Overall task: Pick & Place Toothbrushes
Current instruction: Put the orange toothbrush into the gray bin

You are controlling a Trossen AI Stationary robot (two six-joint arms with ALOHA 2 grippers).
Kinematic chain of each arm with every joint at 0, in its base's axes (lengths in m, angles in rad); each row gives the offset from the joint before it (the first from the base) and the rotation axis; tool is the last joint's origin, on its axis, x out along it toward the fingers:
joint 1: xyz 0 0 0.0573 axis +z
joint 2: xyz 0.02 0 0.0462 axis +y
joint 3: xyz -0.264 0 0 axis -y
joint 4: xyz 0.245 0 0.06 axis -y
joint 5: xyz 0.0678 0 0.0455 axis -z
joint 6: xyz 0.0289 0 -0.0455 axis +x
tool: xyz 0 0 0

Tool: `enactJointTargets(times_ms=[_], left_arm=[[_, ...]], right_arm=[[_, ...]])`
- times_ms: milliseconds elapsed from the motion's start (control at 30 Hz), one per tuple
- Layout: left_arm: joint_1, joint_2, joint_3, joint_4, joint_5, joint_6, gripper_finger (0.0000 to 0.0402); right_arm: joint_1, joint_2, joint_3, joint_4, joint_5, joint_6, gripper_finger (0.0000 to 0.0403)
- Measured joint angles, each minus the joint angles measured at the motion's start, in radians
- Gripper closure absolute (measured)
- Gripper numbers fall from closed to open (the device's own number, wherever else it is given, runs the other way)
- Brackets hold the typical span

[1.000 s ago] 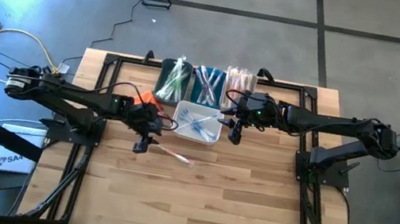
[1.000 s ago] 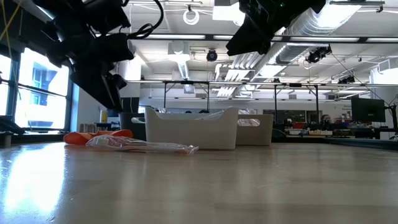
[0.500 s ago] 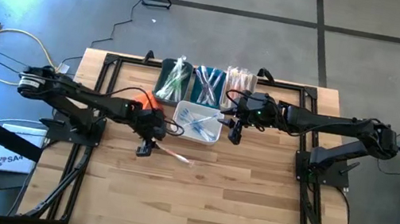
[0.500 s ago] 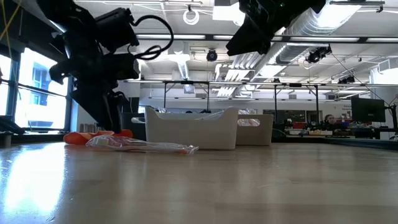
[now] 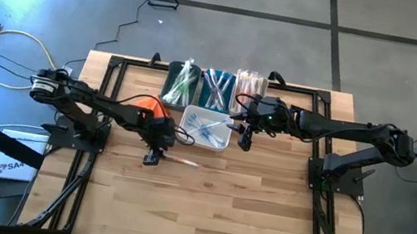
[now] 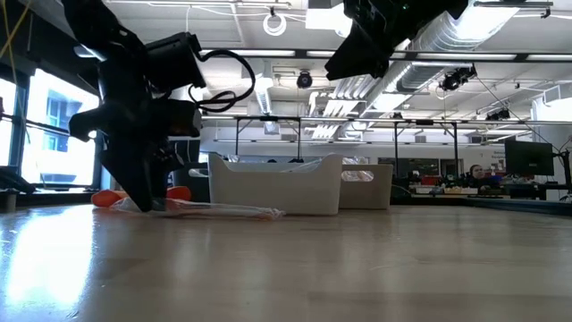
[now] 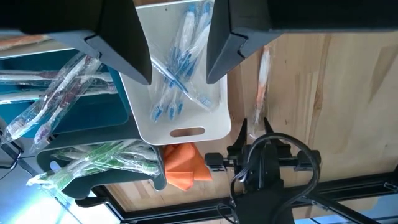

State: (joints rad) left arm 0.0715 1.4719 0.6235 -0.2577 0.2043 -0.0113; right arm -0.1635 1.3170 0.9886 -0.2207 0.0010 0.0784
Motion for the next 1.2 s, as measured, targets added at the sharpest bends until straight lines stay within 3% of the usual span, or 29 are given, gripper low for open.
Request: enactJointTargets(times_ms=[467,1000,1200], left_arm=[[0.000,0.002,-0.001,0.009,0.045,0.007,0.0239],[0.000,0.005,-0.003,0.003,0.094,0.020,0.0385],[-0.001,0.005,-0.004,-0.002,0.135,0.042,0.0395]], right_arm=[[0.000,0.000,0.000,0.000,0.000,0.000,0.0257],[0.000,0.000,0.000,0.000,0.000,0.000,0.0257],[0.000,0.000,0.000,0.000,0.000,0.000,0.0257]])
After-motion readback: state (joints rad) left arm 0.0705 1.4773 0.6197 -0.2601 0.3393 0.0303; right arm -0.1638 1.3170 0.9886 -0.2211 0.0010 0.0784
